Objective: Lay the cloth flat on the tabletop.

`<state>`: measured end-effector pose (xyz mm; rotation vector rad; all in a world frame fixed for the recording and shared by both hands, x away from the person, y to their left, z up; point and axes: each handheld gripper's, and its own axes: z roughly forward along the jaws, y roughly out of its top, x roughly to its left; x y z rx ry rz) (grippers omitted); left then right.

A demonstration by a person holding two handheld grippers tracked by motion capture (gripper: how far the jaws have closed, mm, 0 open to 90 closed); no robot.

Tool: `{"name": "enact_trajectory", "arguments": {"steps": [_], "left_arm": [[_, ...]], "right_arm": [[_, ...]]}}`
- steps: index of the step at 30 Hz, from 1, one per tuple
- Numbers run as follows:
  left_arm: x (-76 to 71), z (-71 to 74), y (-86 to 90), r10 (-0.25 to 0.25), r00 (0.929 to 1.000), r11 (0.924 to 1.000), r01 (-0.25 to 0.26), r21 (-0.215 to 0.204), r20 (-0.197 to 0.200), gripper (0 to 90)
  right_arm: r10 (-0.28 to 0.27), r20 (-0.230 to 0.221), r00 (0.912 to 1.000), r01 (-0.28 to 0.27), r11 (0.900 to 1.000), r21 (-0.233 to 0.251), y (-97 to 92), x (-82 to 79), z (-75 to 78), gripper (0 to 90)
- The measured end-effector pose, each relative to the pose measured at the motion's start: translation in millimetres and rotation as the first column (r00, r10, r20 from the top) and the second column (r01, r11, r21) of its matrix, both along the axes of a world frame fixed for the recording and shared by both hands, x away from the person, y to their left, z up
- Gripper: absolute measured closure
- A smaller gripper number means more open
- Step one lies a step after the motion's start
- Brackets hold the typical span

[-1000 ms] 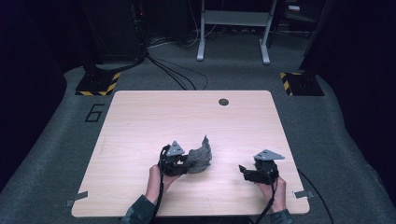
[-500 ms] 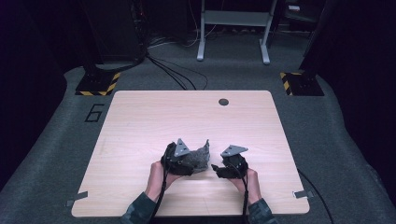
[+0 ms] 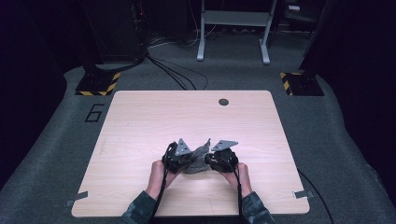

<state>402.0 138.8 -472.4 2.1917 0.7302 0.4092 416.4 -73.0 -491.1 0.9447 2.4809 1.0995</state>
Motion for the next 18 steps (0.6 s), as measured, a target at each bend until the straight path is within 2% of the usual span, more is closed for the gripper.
{"name": "enact_trajectory", "arguments": {"steps": [2,3,5,7,9,12,14,15,18], "left_arm": [[-0.3,0.3,2.7,-0.001,1.0,0.9998,0.001,-0.02,-0.004,78.8],[-0.5,0.9,5.0,0.001,1.0,0.9994,-0.001,-0.035,-0.008,78.7],[-0.7,2.0,8.8,0.009,0.9999,0.9981,-0.01,-0.061,-0.015,78.5],[-0.9,3.3,12.5,0.02,0.9998,0.9963,-0.02,-0.084,-0.004,77.7],[-1.4,5.3,16.4,0.026,0.9997,0.9951,-0.026,-0.095,0.0,77.5],[-1.4,7.3,23.0,0.043,0.9991,0.9928,-0.042,-0.112,0.005,77.9],[-1.0,8.2,28.0,0.053,0.9986,0.991,-0.052,-0.123,0.004,77.9],[-0.9,8.1,32.1,0.061,0.9981,0.9875,-0.061,-0.145,-0.001,78.0],[-0.4,7.6,35.5,0.067,0.9977,0.9856,-0.068,-0.155,-0.011,78.3]], "right_arm": [[0.003,0.01,0.9999,-0.003,1.0,-0.006,2.5,-1.3,0.6,81.3],[0.007,0.035,0.9994,-0.006,0.9999,-0.014,3.6,-2.0,1.8,83.8],[-0.003,0.026,0.9997,0.003,0.9998,-0.019,3.9,-3.4,2.9,84.3],[-0.008,0.033,0.9994,0.009,0.9998,-0.02,3.1,-3.9,4.2,84.4],[-0.009,0.044,0.999,0.01,0.9997,-0.021,0.5,-3.8,6.0,84.6],[-0.039,0.055,0.9977,0.039,0.9991,-0.014,-4.2,-5.2,9.7,85.1],[-0.048,0.065,0.9967,0.049,0.9987,-0.012,-9.2,-5.5,12.6,85.4],[-0.065,0.066,0.9957,0.066,0.9978,-0.004,-13.7,-6.7,15.9,85.7],[-0.073,0.071,0.9948,0.074,0.9973,-0.001,-17.0,-7.9,18.6,85.7]]}}
